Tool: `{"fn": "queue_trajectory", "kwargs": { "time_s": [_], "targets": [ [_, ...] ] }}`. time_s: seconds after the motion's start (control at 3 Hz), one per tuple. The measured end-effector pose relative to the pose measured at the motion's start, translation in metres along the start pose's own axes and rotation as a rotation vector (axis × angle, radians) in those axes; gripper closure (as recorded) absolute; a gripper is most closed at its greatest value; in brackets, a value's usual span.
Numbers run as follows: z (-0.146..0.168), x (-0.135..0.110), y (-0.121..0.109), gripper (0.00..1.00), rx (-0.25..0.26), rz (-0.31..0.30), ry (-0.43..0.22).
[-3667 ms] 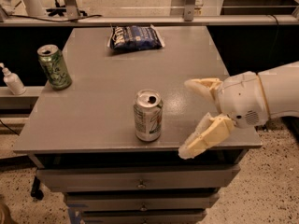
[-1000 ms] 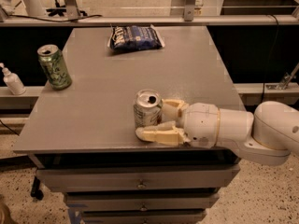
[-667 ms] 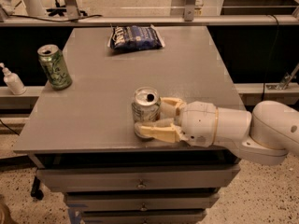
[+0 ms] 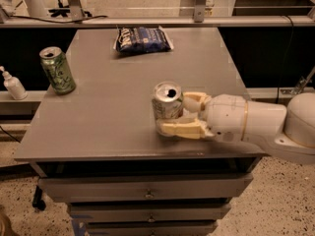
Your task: Move 7up can near blue chip bag
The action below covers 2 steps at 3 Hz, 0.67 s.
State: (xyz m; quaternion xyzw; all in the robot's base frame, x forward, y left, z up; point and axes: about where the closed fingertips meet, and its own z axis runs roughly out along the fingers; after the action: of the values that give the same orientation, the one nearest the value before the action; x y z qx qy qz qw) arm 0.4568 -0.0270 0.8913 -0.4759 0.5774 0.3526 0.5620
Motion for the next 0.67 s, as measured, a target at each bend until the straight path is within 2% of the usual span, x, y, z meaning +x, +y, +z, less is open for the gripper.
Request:
{"fn": "queue_trajectory", "kwargs": {
  "time_s": [0.33, 0.67],
  "targets": [
    [-0.0494, -0.0293, -0.0292, 1.00, 0.054, -0.043, 0.068],
    [-0.0474, -0.0291, -0.0279, 1.00, 0.050, -0.044, 0.067]
  ]
}}
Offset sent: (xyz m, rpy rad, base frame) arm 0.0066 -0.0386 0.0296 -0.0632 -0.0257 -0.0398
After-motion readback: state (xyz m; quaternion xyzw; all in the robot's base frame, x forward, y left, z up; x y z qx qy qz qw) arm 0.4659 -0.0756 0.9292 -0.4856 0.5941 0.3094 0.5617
